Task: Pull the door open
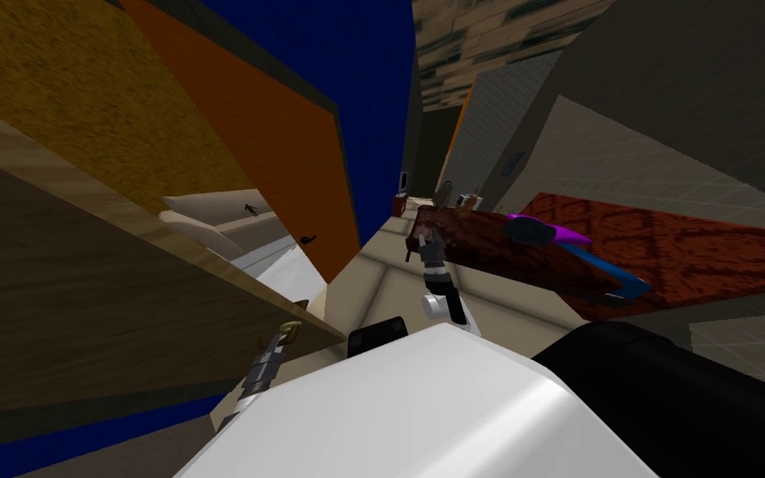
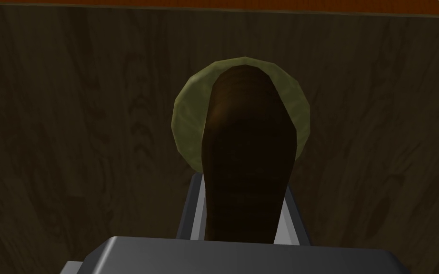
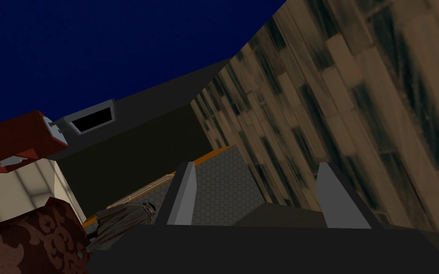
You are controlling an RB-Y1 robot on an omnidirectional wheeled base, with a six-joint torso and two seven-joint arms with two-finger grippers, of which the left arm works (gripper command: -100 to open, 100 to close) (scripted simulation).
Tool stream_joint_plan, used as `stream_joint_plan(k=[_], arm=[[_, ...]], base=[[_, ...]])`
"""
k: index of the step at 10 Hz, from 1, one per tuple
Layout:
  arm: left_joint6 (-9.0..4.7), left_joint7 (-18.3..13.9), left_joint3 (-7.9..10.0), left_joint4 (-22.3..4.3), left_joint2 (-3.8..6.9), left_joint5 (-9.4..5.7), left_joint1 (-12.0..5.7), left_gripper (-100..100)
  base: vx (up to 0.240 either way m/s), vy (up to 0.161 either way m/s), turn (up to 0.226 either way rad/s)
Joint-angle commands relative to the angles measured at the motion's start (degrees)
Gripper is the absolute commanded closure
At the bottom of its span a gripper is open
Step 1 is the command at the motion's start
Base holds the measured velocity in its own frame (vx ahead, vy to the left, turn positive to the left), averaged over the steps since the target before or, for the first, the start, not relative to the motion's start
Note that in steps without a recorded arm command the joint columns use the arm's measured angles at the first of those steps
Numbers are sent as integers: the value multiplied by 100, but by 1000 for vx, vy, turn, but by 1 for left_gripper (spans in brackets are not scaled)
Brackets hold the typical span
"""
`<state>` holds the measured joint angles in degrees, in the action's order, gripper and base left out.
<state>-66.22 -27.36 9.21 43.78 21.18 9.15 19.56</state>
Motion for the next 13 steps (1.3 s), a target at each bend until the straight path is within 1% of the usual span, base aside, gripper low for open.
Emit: stream_joint_plan(k=[1, 4, 5, 8, 9, 10, 11, 13], arm=[[-116, -30, -179, -1, 21, 47, 27, 100], [-246, -55, -349, -52, 113, 71, 3, 100], [-324, -70, -451, -84, 169, 86, -11, 100], [-460, -97, -629, -138, 265, 112, -36, 100], [-404, -87, -576, -141, 254, 98, -68, 100], [-491, -77, -592, -217, 249, 131, -104, 100], [-522, -73, -595, -245, 246, 143, -111, 100], [-649, -54, -606, -357, 236, 189, -137, 100]], base=[[-144, 10, 19], [-99, 23, 21], [-117, 58, 25], [-114, 96, 11], [-64, 18, -53], [40, -88, -15], [91, -114, 29], [74, -110, -2]])
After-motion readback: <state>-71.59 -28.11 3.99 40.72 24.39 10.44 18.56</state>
